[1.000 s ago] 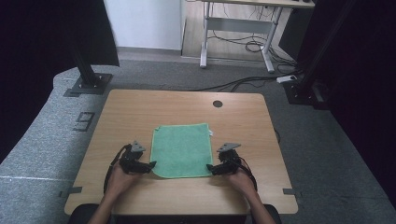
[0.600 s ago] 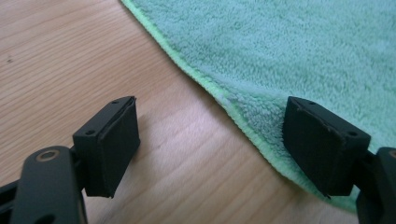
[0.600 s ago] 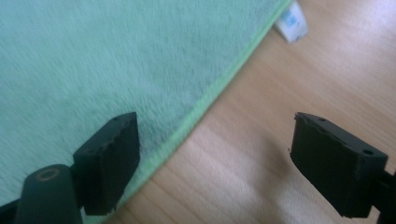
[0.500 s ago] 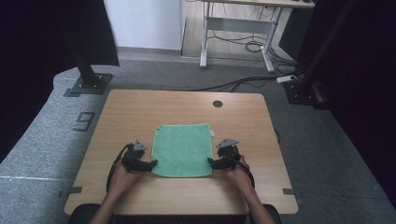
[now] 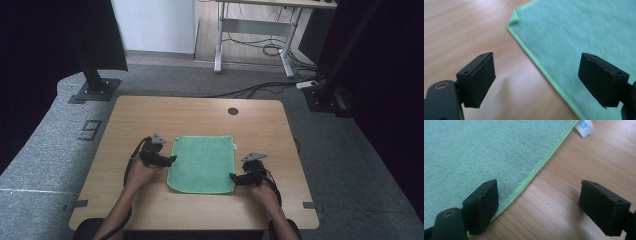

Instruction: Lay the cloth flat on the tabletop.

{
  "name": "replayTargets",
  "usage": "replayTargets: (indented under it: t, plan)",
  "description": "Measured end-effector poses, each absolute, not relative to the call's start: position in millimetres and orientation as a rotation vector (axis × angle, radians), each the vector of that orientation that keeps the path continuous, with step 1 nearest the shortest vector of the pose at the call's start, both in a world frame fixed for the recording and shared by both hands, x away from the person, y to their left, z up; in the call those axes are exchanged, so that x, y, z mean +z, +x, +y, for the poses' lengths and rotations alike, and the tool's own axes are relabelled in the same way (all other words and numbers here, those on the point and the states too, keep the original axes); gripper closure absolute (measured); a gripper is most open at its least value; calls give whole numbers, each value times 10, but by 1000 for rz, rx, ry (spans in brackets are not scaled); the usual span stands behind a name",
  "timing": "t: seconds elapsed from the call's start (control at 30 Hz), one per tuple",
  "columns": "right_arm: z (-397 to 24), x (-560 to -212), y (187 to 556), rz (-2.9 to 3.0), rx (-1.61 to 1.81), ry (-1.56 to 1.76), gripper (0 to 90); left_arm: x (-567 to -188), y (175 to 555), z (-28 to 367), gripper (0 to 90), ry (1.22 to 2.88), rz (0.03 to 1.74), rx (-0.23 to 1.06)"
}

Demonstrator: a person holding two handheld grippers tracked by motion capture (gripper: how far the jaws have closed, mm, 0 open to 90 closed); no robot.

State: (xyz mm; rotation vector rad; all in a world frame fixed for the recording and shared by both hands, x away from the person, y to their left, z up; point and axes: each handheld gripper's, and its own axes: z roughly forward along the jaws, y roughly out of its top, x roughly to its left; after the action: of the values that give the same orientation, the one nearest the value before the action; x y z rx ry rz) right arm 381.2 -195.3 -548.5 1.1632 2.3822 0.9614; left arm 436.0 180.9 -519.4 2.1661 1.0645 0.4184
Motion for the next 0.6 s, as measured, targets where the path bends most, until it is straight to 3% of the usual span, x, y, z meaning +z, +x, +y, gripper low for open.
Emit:
replayTargets:
  t: [0.33, 0.6]
  plan:
    - [-1963, -5494, 3815, 2382, 975, 1158, 151, -5248, 4869, 1766, 144, 2116, 1134, 476]
    - [-1965, -5498, 3817, 2378, 975, 1161, 139, -5367, 5064, 1727, 146, 2132, 1164, 487]
